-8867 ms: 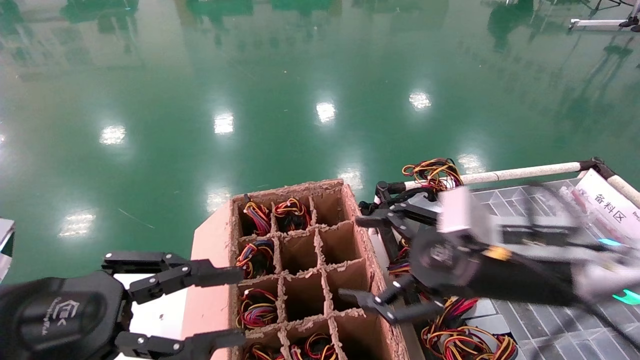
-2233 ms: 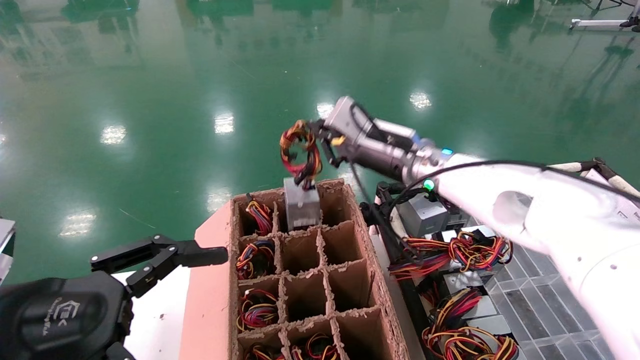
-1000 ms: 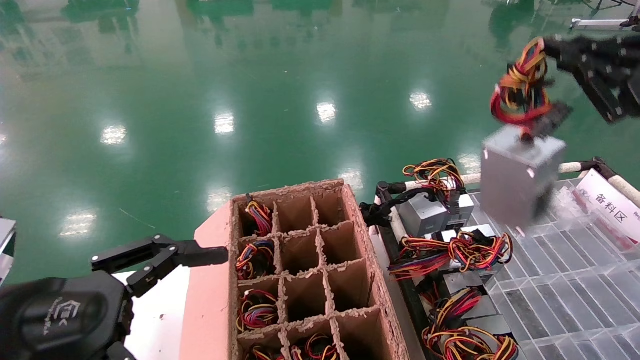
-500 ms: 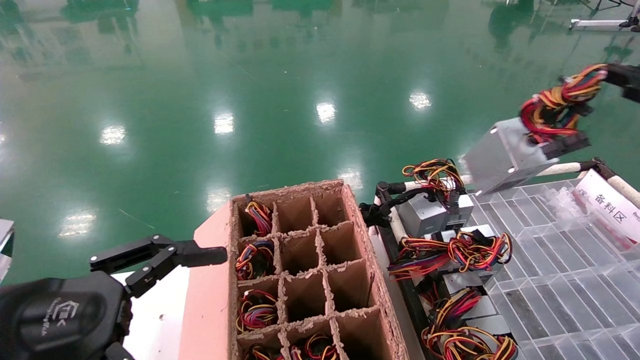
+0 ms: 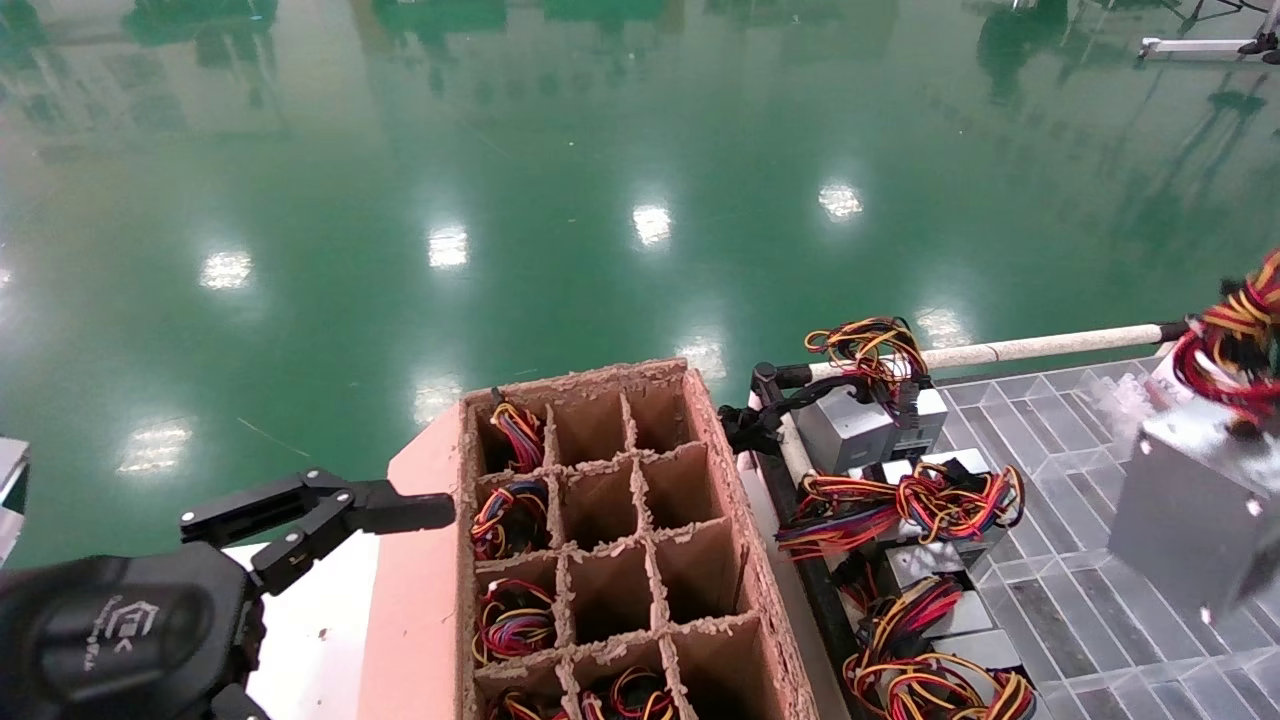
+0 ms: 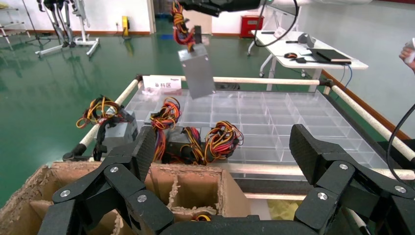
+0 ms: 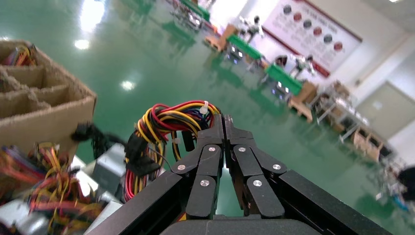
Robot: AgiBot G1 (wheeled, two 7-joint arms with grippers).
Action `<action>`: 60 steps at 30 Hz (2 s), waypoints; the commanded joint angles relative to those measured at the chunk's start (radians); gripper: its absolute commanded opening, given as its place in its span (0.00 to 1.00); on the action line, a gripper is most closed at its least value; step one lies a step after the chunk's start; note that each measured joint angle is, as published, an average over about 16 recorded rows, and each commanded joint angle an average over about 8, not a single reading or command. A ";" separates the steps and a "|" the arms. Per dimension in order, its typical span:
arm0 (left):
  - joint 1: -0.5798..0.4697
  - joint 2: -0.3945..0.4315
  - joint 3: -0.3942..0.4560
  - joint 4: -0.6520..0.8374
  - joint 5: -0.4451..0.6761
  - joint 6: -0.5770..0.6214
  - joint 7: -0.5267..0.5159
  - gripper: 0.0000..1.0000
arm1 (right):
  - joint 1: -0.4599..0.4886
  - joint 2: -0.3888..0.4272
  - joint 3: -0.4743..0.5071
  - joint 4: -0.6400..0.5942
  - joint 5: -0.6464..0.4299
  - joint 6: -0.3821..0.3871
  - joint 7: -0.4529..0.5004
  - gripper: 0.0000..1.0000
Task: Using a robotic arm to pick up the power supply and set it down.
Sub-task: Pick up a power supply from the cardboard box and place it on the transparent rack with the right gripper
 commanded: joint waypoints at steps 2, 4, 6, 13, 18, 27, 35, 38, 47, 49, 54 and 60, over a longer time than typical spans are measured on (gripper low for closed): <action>0.000 0.000 0.000 0.000 0.000 0.000 0.000 1.00 | -0.046 0.008 0.004 -0.012 0.017 -0.002 0.000 0.00; 0.000 0.000 0.000 0.000 0.000 0.000 0.000 1.00 | -0.083 0.007 0.010 -0.014 0.034 -0.003 0.000 0.00; 0.000 0.000 0.000 0.000 0.000 0.000 0.000 1.00 | -0.120 0.005 0.017 -0.015 0.053 -0.002 -0.001 0.00; 0.000 0.000 0.000 0.000 0.000 0.000 0.000 1.00 | -0.210 0.004 0.038 -0.011 0.104 0.005 -0.012 0.00; 0.000 0.000 0.000 0.000 0.000 0.000 0.000 1.00 | -0.235 0.000 0.041 -0.006 0.114 0.014 -0.013 0.00; 0.000 0.000 0.000 0.000 0.000 0.000 0.000 1.00 | -0.258 -0.033 0.032 -0.007 0.109 0.022 0.006 0.00; 0.000 0.000 0.000 0.000 0.000 0.000 0.000 1.00 | -0.283 -0.044 0.032 -0.004 0.116 0.018 0.030 0.00; 0.000 0.000 0.000 0.000 0.000 0.000 0.000 1.00 | -0.281 -0.046 0.029 0.008 0.113 0.023 0.042 0.00; 0.000 0.000 0.000 0.000 0.000 0.000 0.000 1.00 | -0.238 -0.062 0.005 0.050 0.073 0.049 0.092 0.00; 0.000 0.000 0.000 0.000 0.000 0.000 0.000 1.00 | -0.231 -0.066 -0.001 0.056 0.065 0.052 0.105 0.00; 0.000 0.000 0.000 0.000 0.000 0.000 0.000 1.00 | -0.222 -0.071 -0.010 0.064 0.051 0.054 0.130 0.00; 0.000 0.000 0.000 0.000 0.000 0.000 0.000 1.00 | -0.234 -0.082 -0.010 0.059 0.057 0.050 0.146 0.00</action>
